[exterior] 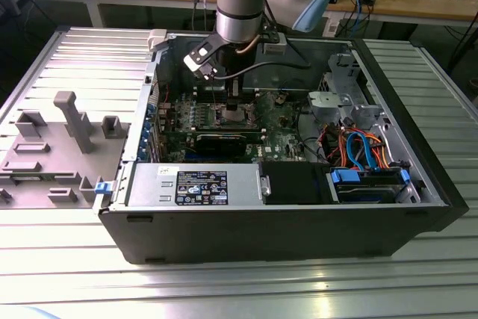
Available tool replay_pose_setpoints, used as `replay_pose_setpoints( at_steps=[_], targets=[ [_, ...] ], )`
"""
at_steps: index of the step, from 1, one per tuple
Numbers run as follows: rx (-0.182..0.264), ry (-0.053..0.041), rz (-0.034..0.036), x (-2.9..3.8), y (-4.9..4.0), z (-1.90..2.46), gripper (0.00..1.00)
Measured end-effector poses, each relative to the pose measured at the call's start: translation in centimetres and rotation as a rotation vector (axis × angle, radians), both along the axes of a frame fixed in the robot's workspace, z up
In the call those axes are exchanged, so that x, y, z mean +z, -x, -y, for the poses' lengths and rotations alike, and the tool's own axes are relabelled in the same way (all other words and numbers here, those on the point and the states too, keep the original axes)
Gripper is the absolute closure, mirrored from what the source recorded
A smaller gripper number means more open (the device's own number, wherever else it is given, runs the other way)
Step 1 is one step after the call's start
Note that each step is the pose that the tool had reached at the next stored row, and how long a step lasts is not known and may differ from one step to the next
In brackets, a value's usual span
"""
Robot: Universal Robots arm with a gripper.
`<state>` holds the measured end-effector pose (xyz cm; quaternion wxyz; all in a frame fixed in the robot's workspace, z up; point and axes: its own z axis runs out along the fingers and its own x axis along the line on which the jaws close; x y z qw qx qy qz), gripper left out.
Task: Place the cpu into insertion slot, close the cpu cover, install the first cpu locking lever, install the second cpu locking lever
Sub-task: 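Close the cpu cover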
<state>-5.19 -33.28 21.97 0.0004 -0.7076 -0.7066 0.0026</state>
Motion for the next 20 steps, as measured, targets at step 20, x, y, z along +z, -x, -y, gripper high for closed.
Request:
replay_pose_setpoints(
  at_steps=[20],
  targets=[
    [0.022,0.0028,0.0000,2.05,0.00,0.00,0.89]
  ],
)
